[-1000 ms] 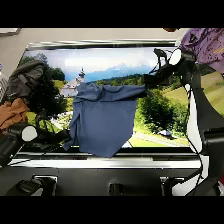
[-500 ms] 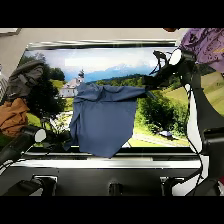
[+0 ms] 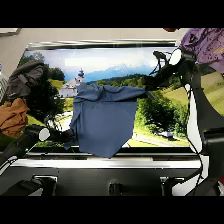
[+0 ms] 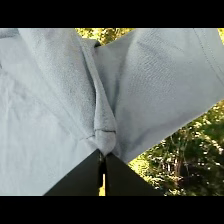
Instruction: Fold the clothes and pants, and hang the long-sleeved shirts on hangers.
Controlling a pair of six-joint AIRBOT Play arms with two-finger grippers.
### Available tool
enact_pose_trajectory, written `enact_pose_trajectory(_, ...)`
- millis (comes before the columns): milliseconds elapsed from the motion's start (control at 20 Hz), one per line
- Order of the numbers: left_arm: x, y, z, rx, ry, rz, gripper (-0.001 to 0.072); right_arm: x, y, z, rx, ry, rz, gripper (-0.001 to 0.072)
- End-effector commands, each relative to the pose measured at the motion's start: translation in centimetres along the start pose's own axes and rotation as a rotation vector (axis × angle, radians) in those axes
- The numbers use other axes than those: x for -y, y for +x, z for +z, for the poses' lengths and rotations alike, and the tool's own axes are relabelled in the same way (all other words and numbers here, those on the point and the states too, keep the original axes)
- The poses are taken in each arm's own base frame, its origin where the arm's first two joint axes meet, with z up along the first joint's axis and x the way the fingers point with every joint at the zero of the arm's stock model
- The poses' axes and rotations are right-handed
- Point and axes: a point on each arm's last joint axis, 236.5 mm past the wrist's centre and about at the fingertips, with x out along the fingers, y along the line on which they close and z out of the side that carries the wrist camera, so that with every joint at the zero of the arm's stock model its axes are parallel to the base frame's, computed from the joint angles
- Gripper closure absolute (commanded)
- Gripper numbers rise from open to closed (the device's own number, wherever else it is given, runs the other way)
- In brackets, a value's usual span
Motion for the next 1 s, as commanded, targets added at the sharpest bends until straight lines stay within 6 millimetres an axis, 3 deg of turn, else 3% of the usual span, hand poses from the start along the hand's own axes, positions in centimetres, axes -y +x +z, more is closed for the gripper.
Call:
enact_pose_trajectory(0, 1.2, -0.5, 1.6, 0.049, 0.040, -0.038, 0.0694, 0.0, 0.0, 0.0, -0.001, -0.001, 0.000, 0.0688)
enact_pose_trajectory(100, 2.0, -2.1, 4.6, 0.129, 0.065, -0.048, 0.0695, 0.0, 0.0, 0.0, -0.001, -0.001, -0.001, 0.0688)
enact_pose_trajectory(150, 1.7, -3.4, 7.1, 0.192, 0.072, -0.035, 0.0696, 0.1, 0.0, -0.1, -0.005, -0.002, -0.004, 0.0688)
enact_pose_trajectory(350, -2.0, -10.4, 20.1, 0.456, -0.088, -0.016, 0.0696, 1.6, -0.3, -1.4, -0.059, -0.007, -0.069, 0.0688)
enact_pose_trajectory(450, -3.7, -12.6, 25.8, 0.534, -0.159, -0.016, 0.0696, 1.9, -0.4, -1.9, -0.077, -0.006, -0.085, 0.0688)
enact_pose_trajectory(650, -3.6, -11.9, 34.1, 0.586, -0.112, 0.003, 0.0696, 1.7, -0.9, -2.8, -0.109, 0.046, -0.083, 0.0688)
enact_pose_trajectory(750, -2.6, -11.3, 36.9, 0.596, -0.114, -0.013, 0.0695, 1.6, -1.1, -2.9, -0.107, 0.055, -0.081, 0.0688)
enact_pose_trajectory(800, -2.1, -10.3, 37.2, 0.566, -0.123, -0.021, 0.0691, 1.6, -1.1, -2.8, -0.105, 0.062, -0.081, 0.0688)
enact_pose_trajectory(850, -1.8, -9.2, 36.9, 0.523, -0.136, -0.028, 0.0638, 1.6, -1.1, -2.7, -0.100, 0.069, -0.081, 0.0688)
enact_pose_trajectory(950, -2.1, -7.3, 35.2, 0.422, -0.157, -0.016, 0.0193, 1.5, -1.0, -2.3, -0.081, 0.081, -0.080, 0.0688)
